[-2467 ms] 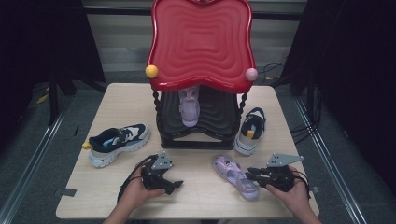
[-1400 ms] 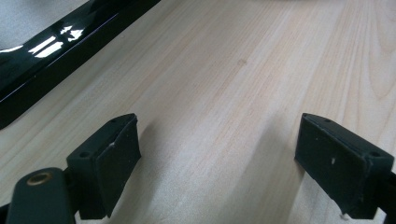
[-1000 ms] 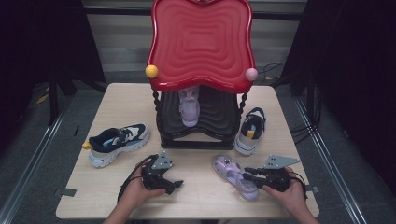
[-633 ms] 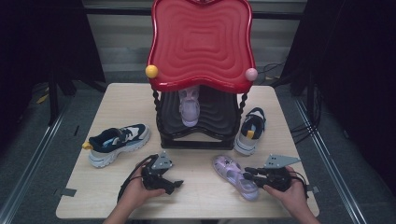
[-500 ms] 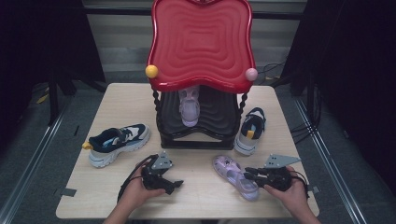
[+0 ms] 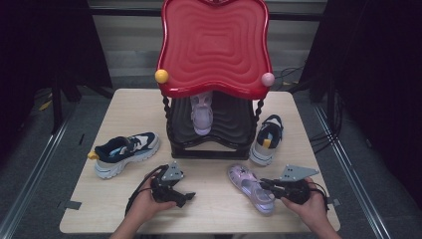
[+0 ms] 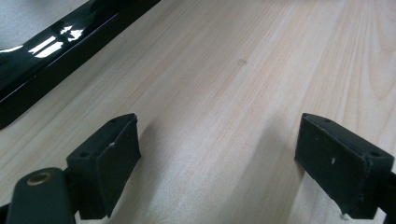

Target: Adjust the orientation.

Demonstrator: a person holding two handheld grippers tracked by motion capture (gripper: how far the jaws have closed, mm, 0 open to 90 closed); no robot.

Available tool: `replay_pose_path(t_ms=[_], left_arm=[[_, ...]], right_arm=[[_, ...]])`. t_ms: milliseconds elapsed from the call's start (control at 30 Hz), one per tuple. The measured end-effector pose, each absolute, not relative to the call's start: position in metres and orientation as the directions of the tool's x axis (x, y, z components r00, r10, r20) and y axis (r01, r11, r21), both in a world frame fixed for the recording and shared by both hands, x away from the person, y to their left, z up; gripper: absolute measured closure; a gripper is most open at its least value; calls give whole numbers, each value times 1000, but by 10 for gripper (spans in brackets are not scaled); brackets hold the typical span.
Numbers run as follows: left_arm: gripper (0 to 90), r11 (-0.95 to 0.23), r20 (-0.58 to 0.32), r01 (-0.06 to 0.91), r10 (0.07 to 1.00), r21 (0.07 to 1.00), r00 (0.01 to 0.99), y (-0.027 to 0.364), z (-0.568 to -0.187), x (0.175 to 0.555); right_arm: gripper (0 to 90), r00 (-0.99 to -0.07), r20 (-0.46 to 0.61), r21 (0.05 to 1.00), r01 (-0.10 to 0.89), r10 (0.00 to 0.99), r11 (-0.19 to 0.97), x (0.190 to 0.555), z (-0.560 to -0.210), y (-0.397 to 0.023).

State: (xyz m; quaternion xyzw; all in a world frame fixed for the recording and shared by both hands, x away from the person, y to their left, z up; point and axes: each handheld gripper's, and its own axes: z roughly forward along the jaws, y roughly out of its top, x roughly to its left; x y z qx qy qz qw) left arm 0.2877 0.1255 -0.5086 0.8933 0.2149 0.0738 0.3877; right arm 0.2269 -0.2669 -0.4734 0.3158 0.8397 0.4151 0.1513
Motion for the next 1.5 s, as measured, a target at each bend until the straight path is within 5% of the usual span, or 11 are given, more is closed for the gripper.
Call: replay_pose_path(t_ms=[1500], left_arm=[[131, -608, -34, 326, 440, 724, 897, 126, -509, 288]], right_arm=[[856, -711, -9, 904, 295, 704, 310, 212, -428, -275]])
